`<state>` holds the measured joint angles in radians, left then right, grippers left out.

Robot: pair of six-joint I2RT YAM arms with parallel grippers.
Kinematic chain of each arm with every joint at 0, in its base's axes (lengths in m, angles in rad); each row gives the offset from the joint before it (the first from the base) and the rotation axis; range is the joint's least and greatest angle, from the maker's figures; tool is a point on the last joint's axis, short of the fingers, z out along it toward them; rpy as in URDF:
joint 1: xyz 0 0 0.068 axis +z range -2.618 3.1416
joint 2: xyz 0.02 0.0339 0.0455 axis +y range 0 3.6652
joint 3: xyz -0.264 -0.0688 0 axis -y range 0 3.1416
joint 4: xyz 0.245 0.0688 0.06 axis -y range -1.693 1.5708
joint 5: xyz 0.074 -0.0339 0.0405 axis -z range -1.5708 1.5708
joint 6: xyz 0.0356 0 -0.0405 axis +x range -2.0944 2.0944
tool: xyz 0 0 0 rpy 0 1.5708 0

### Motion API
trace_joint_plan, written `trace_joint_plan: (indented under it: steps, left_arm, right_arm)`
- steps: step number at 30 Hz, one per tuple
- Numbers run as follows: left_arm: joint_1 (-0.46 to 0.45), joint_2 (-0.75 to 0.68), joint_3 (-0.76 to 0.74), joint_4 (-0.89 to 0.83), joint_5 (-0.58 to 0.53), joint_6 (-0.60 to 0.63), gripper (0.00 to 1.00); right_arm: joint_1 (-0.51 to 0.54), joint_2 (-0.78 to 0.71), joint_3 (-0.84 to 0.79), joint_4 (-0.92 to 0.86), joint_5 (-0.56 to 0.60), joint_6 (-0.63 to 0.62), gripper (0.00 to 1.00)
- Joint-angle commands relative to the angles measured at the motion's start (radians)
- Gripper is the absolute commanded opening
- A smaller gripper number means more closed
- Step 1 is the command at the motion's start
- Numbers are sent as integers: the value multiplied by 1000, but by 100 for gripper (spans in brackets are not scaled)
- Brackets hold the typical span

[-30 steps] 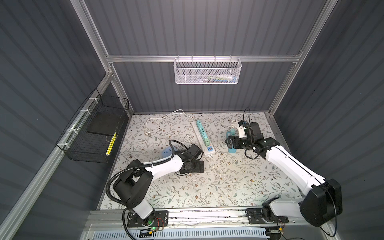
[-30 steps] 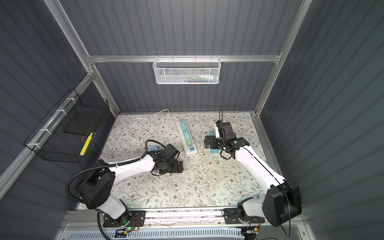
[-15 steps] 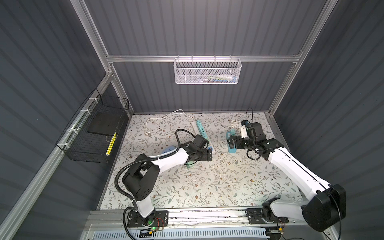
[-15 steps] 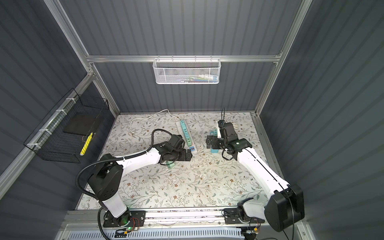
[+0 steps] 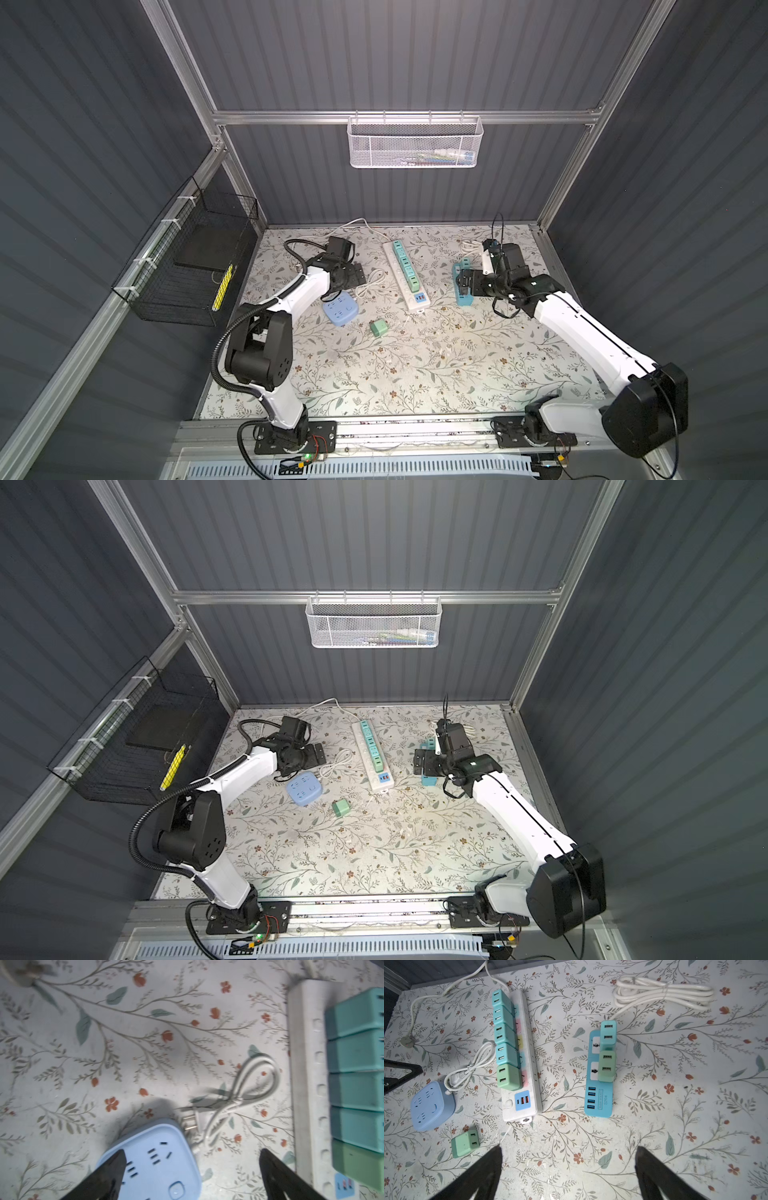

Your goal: Insert the plug

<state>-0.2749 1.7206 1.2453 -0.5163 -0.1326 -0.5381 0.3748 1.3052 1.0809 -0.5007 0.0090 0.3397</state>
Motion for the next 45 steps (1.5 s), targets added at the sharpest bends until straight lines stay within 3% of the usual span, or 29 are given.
trace_joint_plan:
  steps: [1,6,10,18,23,28,39,45]
  left_arm:
    - [51,-13,-29,-70,-16,-21,100]
    - [58,-51,-109,-26,-12,-41,100]
    - [62,-13,-130,72,123,22,100]
    - [62,68,-22,129,47,134,100]
    - [60,146,6,215,236,117,95]
    - [48,167,-16,252,333,90,92]
    - [-88,63,-209,345,350,-29,91]
    - [-96,55,-162,304,327,27,93]
  right_arm:
    - [6,14,22,-17,-30,-8,99]
    - [6,26,29,-19,-36,-6,99]
    - [6,41,38,-20,-43,-7,99]
    - [9,39,45,-35,-51,-4,99]
    - [9,52,47,-44,-57,-3,99]
    - [10,39,32,-44,-49,-4,99]
    - [10,40,28,-34,-44,1,99]
    - [12,50,37,-28,-53,2,99]
